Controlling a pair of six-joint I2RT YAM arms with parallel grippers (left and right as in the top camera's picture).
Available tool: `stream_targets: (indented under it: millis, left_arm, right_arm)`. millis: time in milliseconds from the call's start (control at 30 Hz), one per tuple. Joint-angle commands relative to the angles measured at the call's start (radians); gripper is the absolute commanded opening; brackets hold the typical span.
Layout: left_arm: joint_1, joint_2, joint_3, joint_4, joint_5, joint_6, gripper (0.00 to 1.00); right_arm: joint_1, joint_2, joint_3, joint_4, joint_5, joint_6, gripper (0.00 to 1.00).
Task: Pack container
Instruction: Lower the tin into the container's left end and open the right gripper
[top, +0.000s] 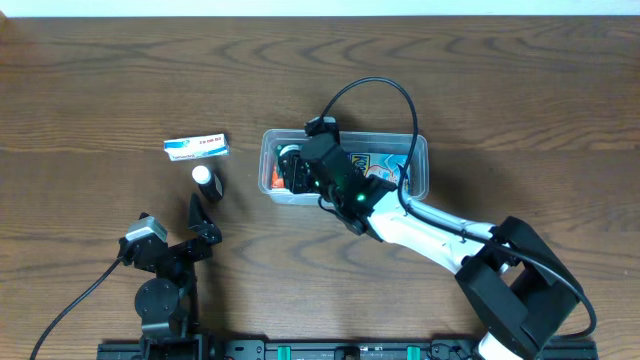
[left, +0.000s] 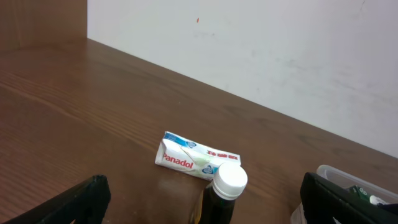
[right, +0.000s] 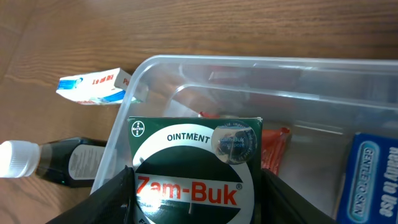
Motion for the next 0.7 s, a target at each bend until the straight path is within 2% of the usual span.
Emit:
stream_targets:
  millis: [0, 167, 300, 667]
  left_arm:
    - [0.006, -0.001, -0.024, -0.033, -0.008, 0.016, 0.98]
    - [0.006, -0.001, -0.024, -0.033, -0.008, 0.016, 0.98]
    - [0.006, -0.001, -0.024, -0.033, -0.008, 0.016, 0.98]
    - [0.006, -0.001, -0.024, -0.033, -0.008, 0.016, 0.98]
  right_arm:
    - [0.017, 0.009, 0.018, 0.008, 0.027, 0.027, 0.57]
    - [0.027, 0.009, 0.018, 0.021, 0.03, 0.026, 0.58]
    - [0.031, 0.009, 0.018, 0.027, 0.03, 0.026, 0.64]
    - [0.031, 0.009, 0.018, 0.028, 0.03, 0.02, 0.66]
